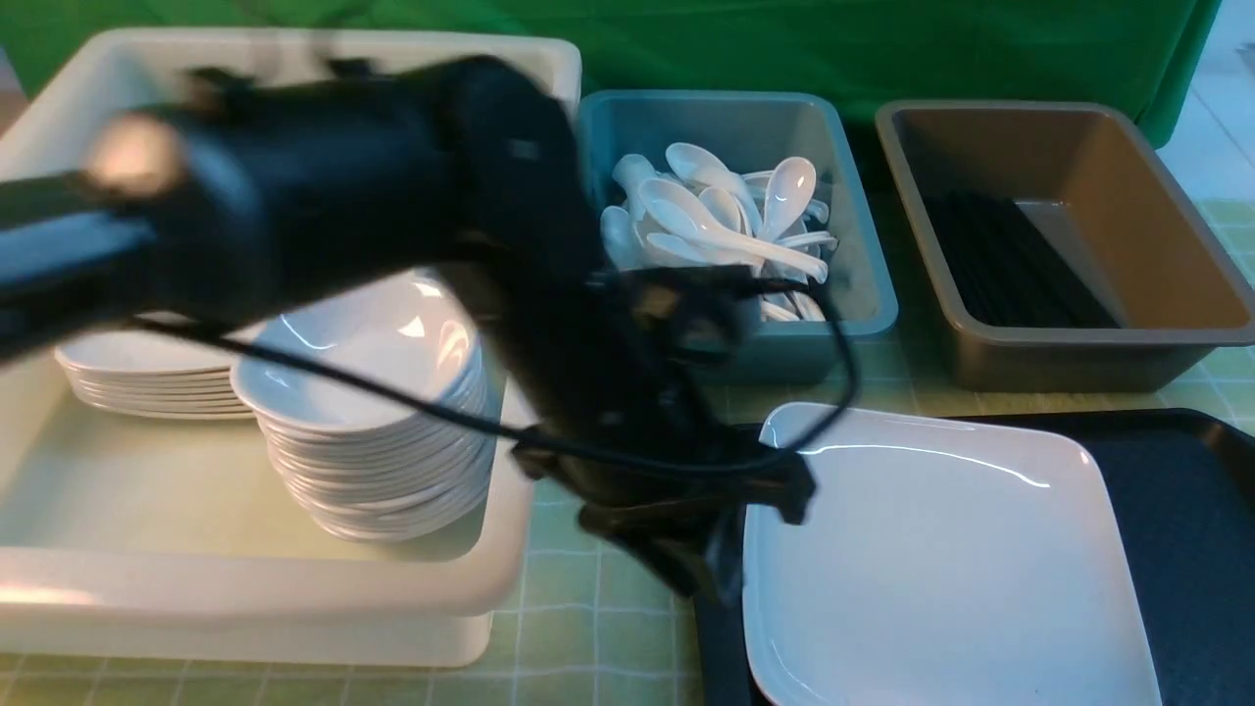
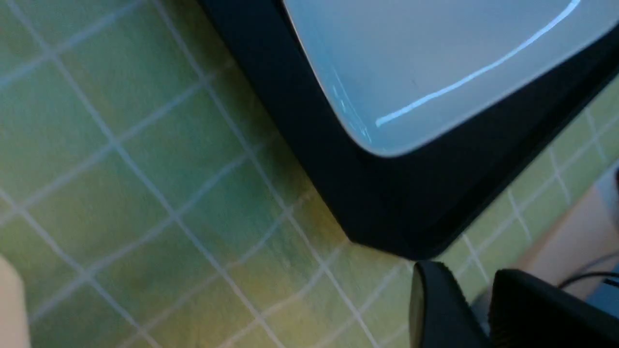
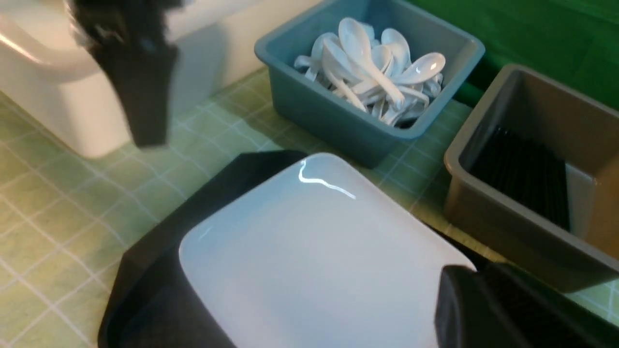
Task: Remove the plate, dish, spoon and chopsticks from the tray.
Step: Use the left arm to grab a plate from the dinner plate
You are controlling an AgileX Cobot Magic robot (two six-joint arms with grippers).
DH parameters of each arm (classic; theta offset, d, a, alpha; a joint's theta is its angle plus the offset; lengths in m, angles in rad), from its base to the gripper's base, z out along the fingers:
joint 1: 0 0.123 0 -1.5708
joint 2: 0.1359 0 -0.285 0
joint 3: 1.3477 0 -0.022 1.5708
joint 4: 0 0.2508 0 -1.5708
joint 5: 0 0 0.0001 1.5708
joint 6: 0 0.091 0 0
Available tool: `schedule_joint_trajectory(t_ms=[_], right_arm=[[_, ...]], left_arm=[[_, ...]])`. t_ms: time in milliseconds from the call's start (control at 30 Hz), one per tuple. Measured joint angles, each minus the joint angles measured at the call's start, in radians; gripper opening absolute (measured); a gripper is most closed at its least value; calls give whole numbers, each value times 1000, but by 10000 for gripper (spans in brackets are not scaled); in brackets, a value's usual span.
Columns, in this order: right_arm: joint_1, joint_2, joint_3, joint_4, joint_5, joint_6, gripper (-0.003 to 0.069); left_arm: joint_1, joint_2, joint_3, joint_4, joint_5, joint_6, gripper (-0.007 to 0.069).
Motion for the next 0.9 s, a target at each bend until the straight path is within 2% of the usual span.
schedule_joint_trajectory(t_ms=[200, 300, 467, 633, 900], right_arm=[[0, 0, 3, -1, -24, 2, 50], [0, 0, 16, -1, -30, 2, 50], [0, 0, 48, -3, -29, 3, 55], [0, 0, 56, -3, -27, 3, 62], [0, 0, 58, -3, -26, 2, 64]], left_arm=[[-27, 238, -311, 76, 18, -25, 318], [-27, 310, -399, 112, 14, -25, 345], [-27, 417, -499, 220, 0, -65, 358], [-26, 457, -509, 322, -28, -107, 357], [-26, 503, -519, 248, -78, -112, 358]])
